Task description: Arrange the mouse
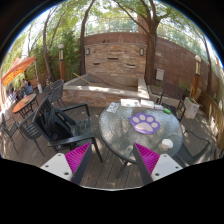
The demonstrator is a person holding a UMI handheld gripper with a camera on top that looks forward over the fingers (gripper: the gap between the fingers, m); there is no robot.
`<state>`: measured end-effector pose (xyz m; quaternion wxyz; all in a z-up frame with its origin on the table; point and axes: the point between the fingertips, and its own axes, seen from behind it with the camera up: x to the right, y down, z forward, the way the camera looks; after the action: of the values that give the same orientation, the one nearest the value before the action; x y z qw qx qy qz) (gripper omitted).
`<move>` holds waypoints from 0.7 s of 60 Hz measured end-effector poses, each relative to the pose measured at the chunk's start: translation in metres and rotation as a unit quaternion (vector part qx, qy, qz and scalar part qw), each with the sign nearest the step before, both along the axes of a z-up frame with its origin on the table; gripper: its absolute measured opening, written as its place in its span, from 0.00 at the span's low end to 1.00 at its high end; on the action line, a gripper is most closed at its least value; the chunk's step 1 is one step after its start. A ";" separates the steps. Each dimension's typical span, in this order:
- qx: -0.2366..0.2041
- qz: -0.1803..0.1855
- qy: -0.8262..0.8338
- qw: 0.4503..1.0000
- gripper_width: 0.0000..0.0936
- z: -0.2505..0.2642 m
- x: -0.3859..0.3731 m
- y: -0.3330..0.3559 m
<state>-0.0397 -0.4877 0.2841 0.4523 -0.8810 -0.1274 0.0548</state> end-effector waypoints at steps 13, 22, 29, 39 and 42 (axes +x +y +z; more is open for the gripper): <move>-0.045 -0.031 -0.009 0.998 0.90 -0.058 0.051 -0.002; -0.075 -0.078 -0.029 0.994 0.90 -0.138 0.144 0.027; -0.069 -0.117 -0.048 0.990 0.90 -0.180 0.225 0.073; -0.037 -0.148 -0.066 0.986 0.91 -0.229 0.315 0.156; -0.036 -0.148 -0.067 0.986 0.90 -0.245 0.332 0.178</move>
<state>0.2920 -0.3100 0.0396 0.4134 -0.9077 -0.0241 -0.0675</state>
